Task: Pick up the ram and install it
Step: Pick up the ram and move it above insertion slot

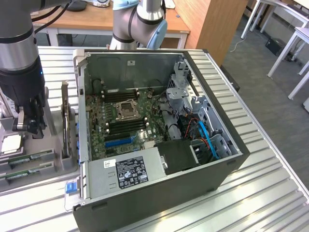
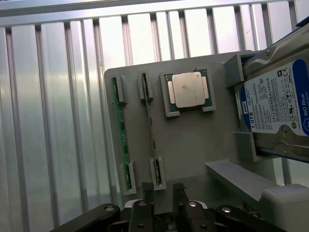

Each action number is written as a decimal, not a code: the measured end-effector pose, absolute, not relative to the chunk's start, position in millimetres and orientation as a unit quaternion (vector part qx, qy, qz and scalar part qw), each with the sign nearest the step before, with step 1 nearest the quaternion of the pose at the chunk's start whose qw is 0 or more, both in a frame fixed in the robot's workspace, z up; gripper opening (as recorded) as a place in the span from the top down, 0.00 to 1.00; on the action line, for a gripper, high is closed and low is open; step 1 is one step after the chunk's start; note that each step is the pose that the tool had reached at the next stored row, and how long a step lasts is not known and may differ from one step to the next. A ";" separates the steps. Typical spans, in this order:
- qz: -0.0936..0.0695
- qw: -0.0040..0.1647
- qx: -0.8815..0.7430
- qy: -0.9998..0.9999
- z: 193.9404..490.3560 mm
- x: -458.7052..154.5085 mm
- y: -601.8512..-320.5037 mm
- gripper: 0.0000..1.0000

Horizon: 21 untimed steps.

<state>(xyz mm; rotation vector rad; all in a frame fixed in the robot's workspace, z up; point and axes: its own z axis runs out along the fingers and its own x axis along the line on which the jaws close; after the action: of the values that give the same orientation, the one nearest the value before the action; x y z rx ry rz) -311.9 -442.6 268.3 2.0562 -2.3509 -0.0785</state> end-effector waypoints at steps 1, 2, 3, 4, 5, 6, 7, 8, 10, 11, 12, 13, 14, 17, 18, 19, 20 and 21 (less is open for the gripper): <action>-0.025 0.009 0.658 -0.752 268.3 -311.9 -442.6 0.70; -0.025 0.009 0.658 -0.752 268.3 -311.9 -442.6 0.70; -0.025 0.009 0.658 -0.752 268.3 -311.9 -442.6 0.70; -0.025 0.009 0.658 -0.752 268.3 -311.9 -442.6 0.70; -0.025 0.009 0.658 -0.752 268.3 -311.9 -442.6 0.70; -0.025 0.009 0.658 -0.752 268.3 -311.9 -442.6 0.70; -0.025 0.009 0.658 -0.752 268.3 -311.9 -442.6 0.70; -0.025 0.009 0.658 -0.752 268.3 -311.9 -442.6 0.70; -0.025 0.009 0.658 -0.753 268.2 -312.2 -442.5 0.70; -0.025 0.009 0.658 -0.753 268.1 -313.2 -442.5 0.70; -0.025 0.009 0.658 -0.753 268.2 -314.4 -442.5 0.70; -0.025 0.009 0.658 -0.752 268.2 -315.9 -442.6 0.70; -0.025 0.008 0.658 -0.752 268.2 -318.0 -442.6 0.70; -0.025 0.008 0.658 -0.752 268.1 -323.2 -442.6 0.70; -0.025 0.008 0.658 -0.752 268.0 -325.0 -442.6 0.70; -0.025 0.008 0.658 -0.752 268.0 -326.3 -442.6 0.70; -0.025 0.008 0.658 -0.752 268.0 -326.4 -442.6 0.70; -0.025 0.008 0.658 -0.752 268.0 -326.4 -442.6 0.70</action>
<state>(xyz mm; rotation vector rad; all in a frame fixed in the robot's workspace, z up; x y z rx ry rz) -326.4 -442.6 268.0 2.0569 -2.3517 -0.0772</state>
